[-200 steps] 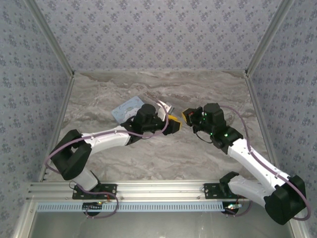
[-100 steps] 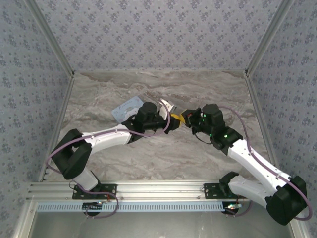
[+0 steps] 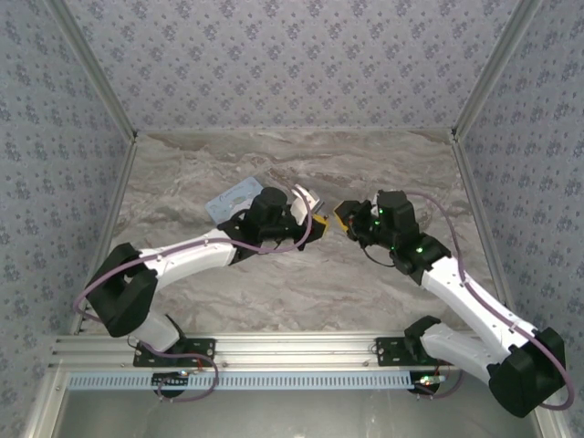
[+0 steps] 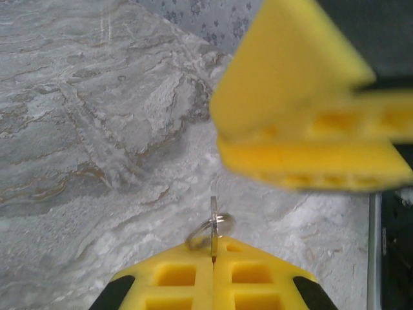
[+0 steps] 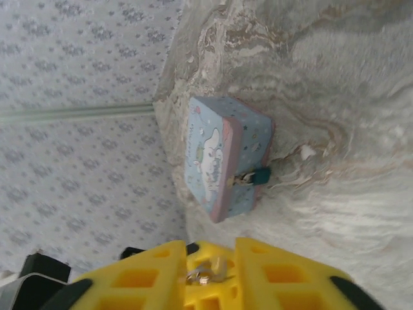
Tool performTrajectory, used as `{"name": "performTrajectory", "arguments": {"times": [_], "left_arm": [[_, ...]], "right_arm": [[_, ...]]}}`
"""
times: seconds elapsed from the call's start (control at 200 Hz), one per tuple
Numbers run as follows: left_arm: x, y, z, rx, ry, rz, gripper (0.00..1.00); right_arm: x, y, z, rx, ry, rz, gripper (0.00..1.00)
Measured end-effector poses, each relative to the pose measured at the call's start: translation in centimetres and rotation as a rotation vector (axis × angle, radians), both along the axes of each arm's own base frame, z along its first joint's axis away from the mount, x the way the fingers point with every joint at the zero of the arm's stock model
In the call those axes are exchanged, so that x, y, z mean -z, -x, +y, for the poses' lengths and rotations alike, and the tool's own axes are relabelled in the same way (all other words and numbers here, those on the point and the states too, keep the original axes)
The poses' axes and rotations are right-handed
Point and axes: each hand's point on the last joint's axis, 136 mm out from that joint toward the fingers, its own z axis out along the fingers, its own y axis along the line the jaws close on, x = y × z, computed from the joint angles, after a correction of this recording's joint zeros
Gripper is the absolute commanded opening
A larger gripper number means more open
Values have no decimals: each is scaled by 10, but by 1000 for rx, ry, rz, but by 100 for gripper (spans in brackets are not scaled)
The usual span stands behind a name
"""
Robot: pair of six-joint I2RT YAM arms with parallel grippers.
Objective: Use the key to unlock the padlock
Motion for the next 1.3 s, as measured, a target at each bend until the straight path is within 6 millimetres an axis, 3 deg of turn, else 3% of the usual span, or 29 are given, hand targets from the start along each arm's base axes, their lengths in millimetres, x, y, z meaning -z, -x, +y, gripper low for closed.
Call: {"name": "performTrajectory", "arguments": {"times": [0.22,0.325,0.74,0.989,1.299], "left_arm": [[-11,10,12,76,-133,-73,0],[-15,16,18,125,-205,-112,0],[-25,30,54,281,-486,-245,0],[-31,34,65,351,-585,-274,0],[-33,32,69,391,-646,-279,0]], "right_arm": [[-12,0,-36,-101,204,-209,48],[-18,8,-41,-192,324,-339,55],[-19,56,1,-742,585,-874,60],[-22,69,25,-851,640,-1125,59],[-24,70,50,-860,661,-1275,46]]}}
